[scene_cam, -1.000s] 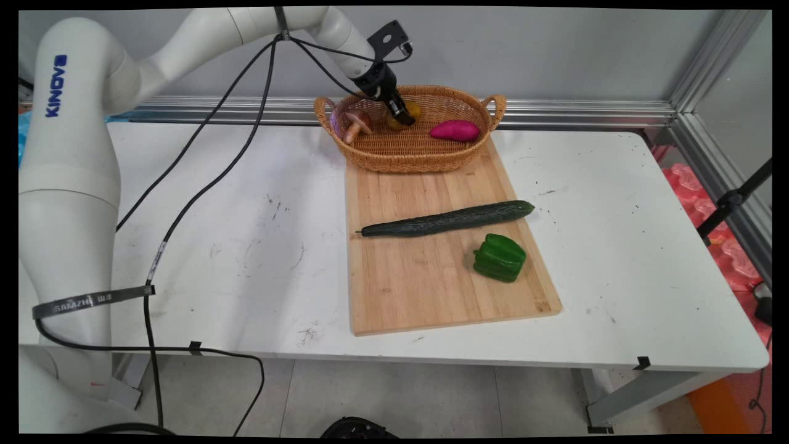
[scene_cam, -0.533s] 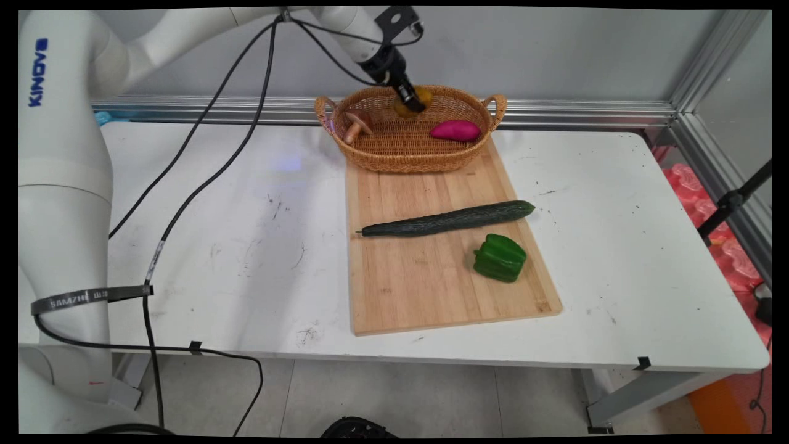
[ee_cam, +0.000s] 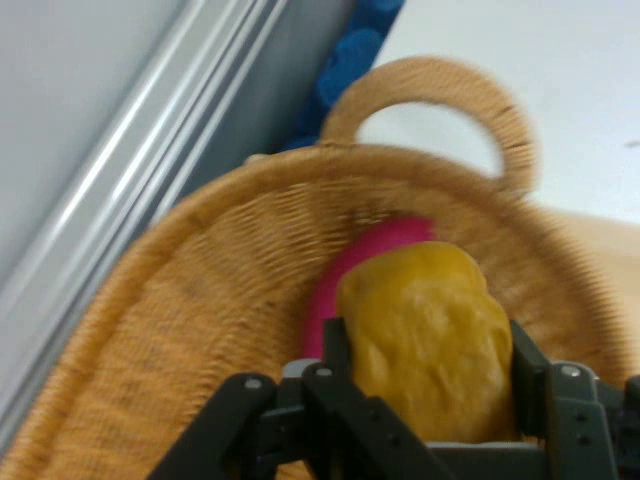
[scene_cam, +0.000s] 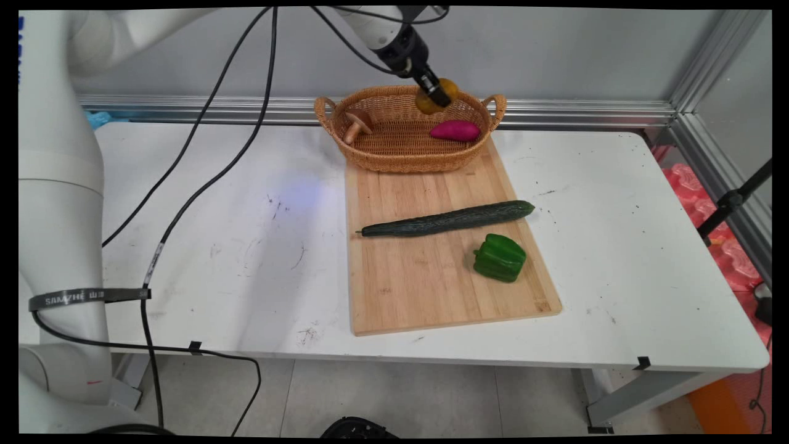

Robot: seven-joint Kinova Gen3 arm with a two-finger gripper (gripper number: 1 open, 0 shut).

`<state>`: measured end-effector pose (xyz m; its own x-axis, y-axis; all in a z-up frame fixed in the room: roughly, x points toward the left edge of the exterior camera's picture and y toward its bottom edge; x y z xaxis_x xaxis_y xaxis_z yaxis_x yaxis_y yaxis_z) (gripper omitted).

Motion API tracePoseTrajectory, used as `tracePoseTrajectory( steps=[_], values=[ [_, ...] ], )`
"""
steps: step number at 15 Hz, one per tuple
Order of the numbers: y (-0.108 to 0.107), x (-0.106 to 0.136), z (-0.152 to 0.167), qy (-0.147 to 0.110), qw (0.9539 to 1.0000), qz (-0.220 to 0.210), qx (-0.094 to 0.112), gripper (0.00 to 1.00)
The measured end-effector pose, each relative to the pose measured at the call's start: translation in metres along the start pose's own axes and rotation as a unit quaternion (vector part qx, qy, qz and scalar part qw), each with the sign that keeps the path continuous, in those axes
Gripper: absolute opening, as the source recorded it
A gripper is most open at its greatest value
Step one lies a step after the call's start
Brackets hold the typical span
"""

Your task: Place the picked object on the cutting board

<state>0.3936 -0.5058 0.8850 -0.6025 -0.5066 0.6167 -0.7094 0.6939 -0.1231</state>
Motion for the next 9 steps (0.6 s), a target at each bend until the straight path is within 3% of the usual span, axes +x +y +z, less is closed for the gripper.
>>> tracePoseTrajectory(
  steps=[4, 9],
  values=[
    [0.042, 0.002, -0.02, -0.001, 0.9997, -0.011, -0.02, 0.0],
    [0.105, -0.028, -0.047, -0.023, 0.9982, 0.002, -0.054, 0.0]
  ],
)
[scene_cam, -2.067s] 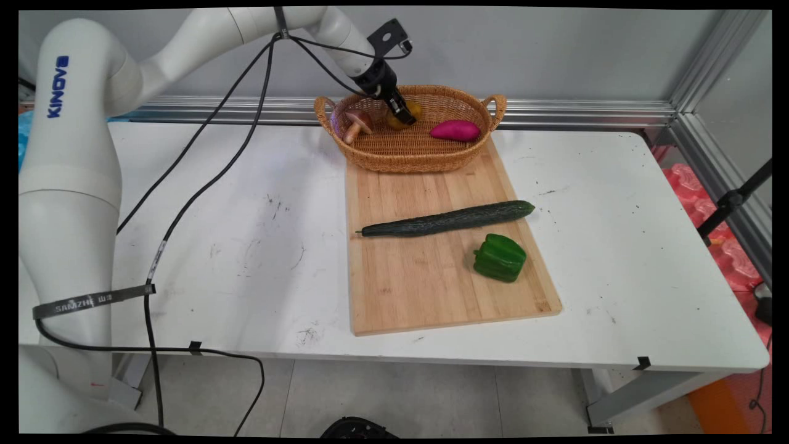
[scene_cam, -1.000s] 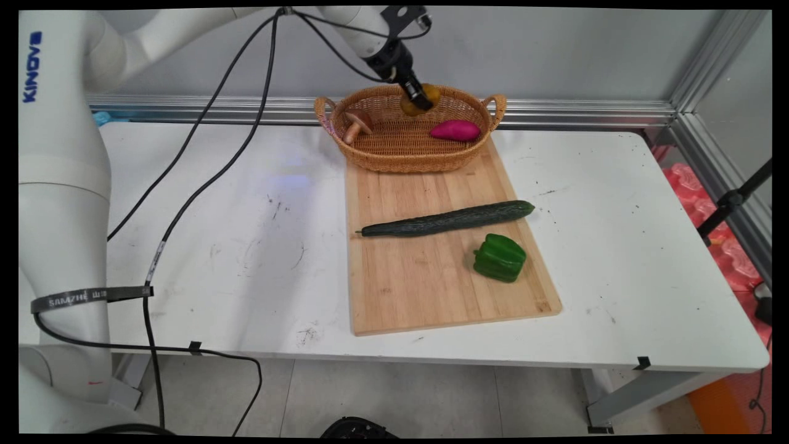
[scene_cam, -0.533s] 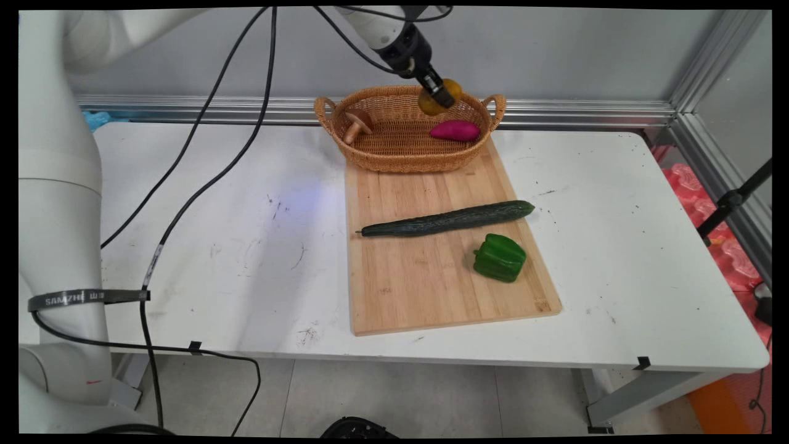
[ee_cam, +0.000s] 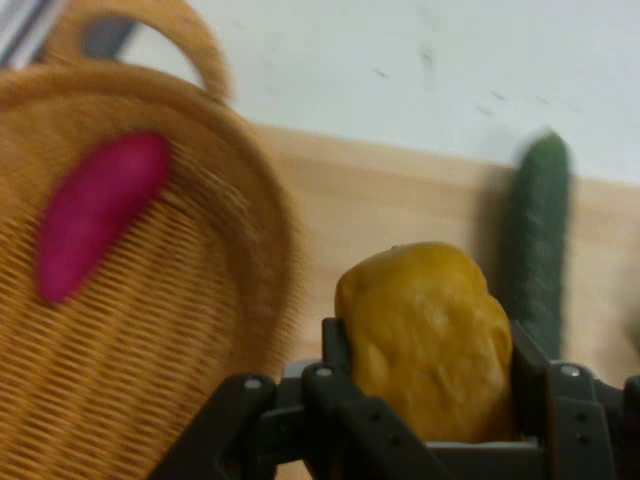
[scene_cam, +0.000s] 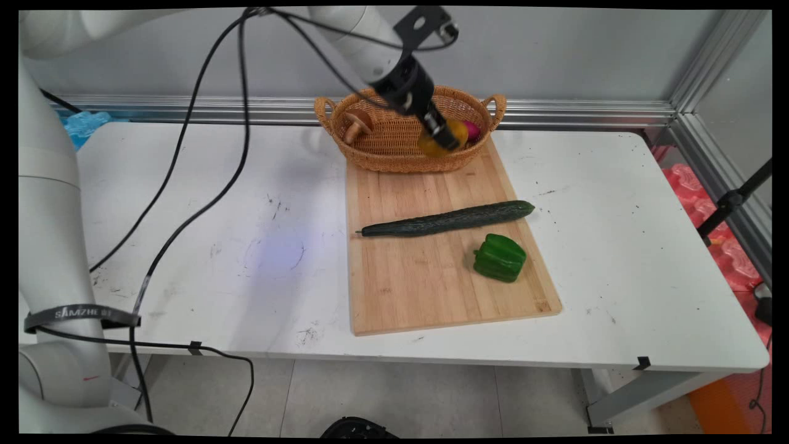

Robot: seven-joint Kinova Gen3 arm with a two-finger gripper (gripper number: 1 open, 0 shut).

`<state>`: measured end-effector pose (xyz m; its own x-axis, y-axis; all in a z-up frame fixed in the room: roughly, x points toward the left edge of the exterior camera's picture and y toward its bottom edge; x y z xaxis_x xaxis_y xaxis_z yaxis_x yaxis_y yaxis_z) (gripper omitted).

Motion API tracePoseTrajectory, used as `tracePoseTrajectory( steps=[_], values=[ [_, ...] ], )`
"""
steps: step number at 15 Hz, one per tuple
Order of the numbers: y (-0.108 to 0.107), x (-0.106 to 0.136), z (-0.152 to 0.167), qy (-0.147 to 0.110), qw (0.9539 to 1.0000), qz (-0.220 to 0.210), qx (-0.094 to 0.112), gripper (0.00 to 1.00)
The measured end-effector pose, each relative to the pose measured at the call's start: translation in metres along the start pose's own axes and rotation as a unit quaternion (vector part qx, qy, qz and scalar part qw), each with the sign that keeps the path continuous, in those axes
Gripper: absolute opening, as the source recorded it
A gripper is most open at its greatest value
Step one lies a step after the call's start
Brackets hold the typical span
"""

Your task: Place the picked object on the cutting board

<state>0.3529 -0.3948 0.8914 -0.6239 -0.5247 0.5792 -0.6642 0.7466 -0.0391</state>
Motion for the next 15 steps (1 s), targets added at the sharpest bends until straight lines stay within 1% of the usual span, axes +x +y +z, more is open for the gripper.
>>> tracePoseTrajectory(
  steps=[2, 4, 7, 10, 15],
  values=[
    [0.018, -0.012, -0.005, -0.009, 0.9999, 0.007, -0.01, 0.0],
    [0.04, -0.029, -0.011, -0.019, 0.9994, 0.019, -0.022, 0.0],
    [0.065, -0.052, -0.016, -0.032, 0.9982, 0.039, -0.034, 0.0],
    [0.083, -0.071, -0.016, -0.038, 0.9967, 0.059, -0.041, 0.0],
    [0.102, -0.091, -0.006, -0.042, 0.9948, 0.079, -0.049, 0.0]
  ],
)
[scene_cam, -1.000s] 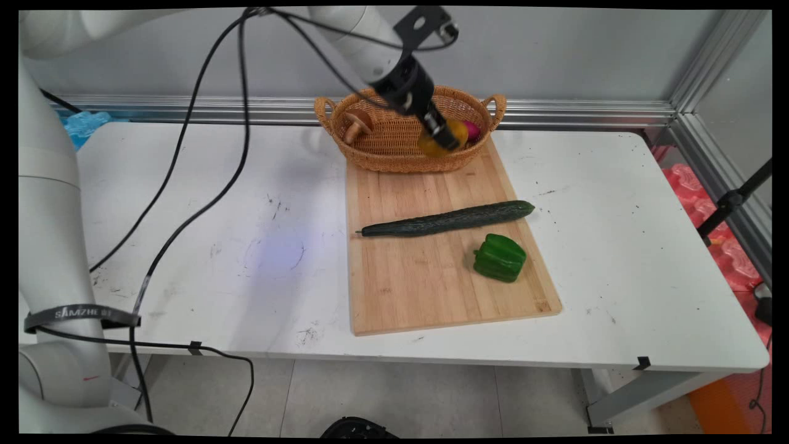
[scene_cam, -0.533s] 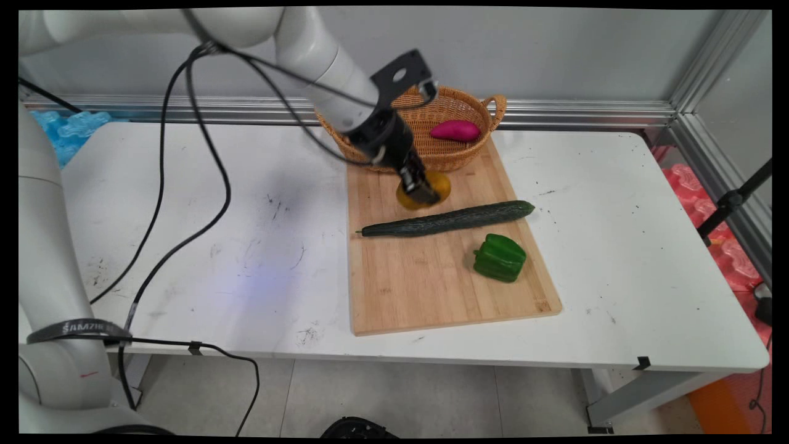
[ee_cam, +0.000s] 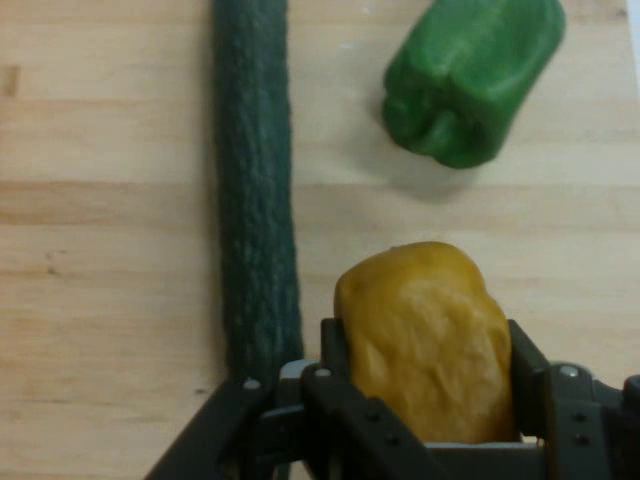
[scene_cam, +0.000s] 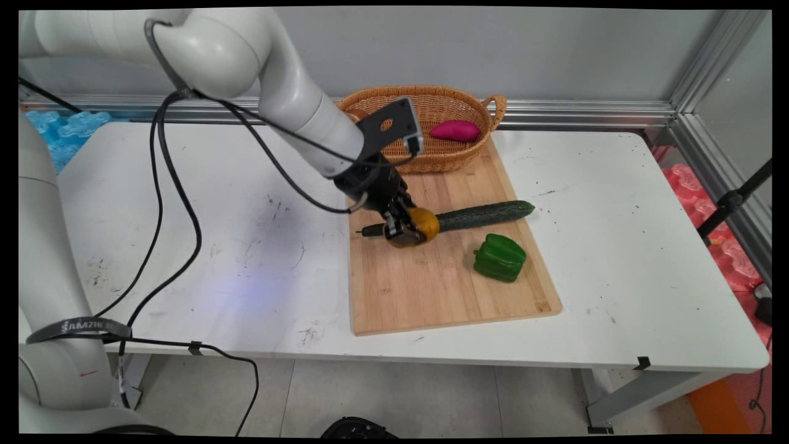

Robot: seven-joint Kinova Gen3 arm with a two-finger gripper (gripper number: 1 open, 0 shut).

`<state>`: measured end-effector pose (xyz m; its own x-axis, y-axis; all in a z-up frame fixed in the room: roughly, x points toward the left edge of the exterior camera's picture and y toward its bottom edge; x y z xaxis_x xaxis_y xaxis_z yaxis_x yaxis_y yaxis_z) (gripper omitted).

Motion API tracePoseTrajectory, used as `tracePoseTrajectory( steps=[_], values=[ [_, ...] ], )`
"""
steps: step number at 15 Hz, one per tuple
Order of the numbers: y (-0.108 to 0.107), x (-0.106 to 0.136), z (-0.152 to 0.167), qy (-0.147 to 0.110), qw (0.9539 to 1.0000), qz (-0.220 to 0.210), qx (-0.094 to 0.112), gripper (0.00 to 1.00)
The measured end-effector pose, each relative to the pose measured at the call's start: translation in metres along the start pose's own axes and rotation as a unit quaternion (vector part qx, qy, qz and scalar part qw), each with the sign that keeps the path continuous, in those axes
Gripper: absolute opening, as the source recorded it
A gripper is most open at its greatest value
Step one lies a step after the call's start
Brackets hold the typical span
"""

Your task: Place the picked object on the cutting board

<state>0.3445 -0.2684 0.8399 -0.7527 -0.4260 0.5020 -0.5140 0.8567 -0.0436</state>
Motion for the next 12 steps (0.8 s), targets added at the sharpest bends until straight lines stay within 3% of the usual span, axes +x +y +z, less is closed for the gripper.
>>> tracePoseTrajectory(
  steps=[12],
  values=[
    [0.019, -0.017, 0.044, 0.003, 0.9998, 0.018, -0.005, 0.0]
  ],
)
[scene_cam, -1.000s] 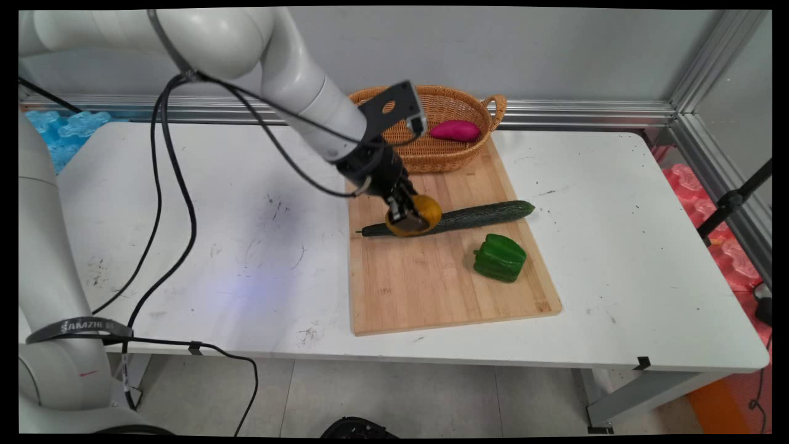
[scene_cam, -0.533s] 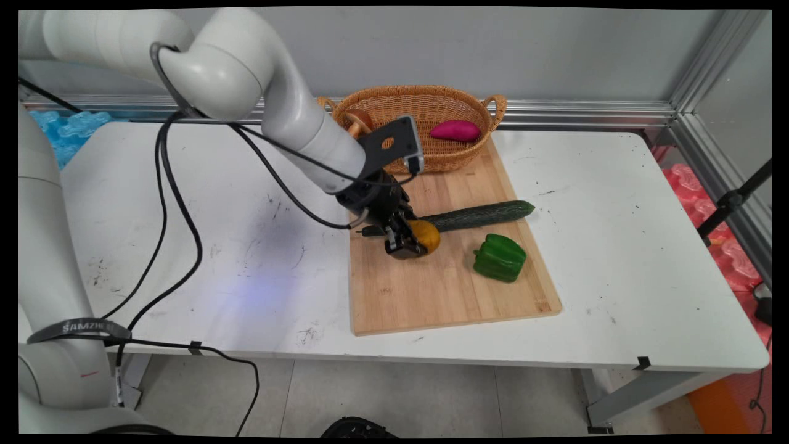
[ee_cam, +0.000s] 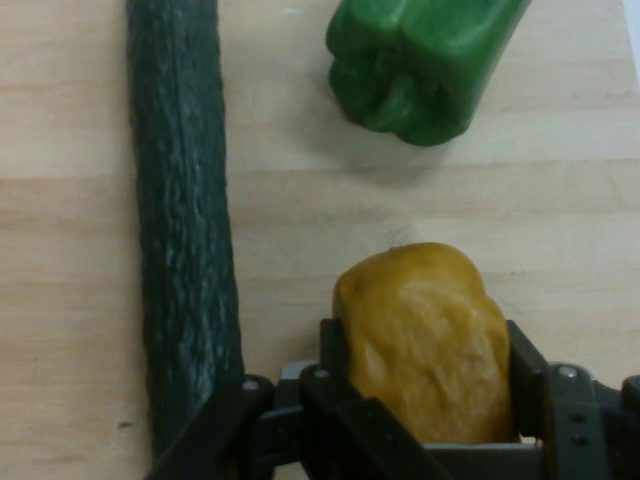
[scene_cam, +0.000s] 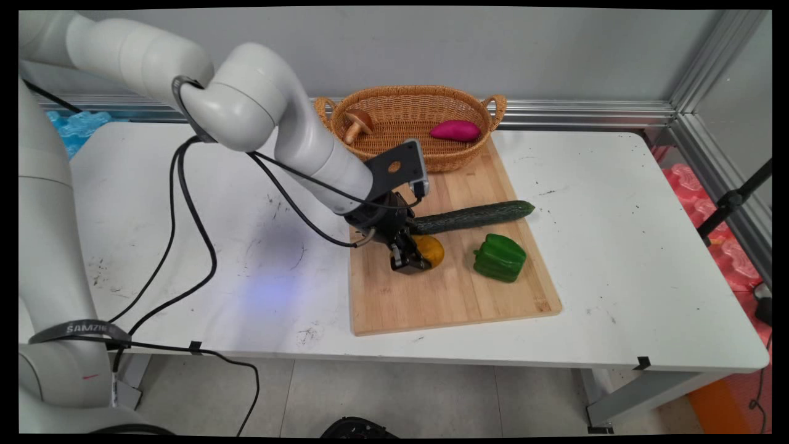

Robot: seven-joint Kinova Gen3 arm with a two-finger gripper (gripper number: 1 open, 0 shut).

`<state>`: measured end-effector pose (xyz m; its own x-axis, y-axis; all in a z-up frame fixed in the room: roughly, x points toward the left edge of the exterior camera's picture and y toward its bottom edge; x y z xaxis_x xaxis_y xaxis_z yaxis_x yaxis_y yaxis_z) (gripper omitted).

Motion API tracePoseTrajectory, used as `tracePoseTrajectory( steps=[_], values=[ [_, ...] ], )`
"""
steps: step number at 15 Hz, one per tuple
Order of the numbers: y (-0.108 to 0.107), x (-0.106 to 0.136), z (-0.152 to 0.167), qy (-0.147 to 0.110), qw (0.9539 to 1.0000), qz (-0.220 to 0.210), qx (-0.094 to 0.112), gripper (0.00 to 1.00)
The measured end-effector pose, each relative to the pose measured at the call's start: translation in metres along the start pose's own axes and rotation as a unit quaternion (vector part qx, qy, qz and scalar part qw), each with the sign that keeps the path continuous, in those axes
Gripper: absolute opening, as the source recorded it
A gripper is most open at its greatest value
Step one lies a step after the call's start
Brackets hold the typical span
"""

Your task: Place the picked object on the cutting board

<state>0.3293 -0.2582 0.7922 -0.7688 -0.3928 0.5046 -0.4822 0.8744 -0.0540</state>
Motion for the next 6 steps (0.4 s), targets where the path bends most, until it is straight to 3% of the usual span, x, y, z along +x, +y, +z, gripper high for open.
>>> tracePoseTrajectory(
  steps=[2, 3, 6],
  values=[
    [0.001, -0.002, 0.007, -0.002, 1.0, -0.001, -0.001, 0.0],
    [0.002, -0.003, 0.009, -0.002, 1.0, -0.001, -0.002, 1.0],
    [0.002, -0.005, 0.016, -0.003, 1.0, -0.004, -0.004, 1.0]
  ],
)
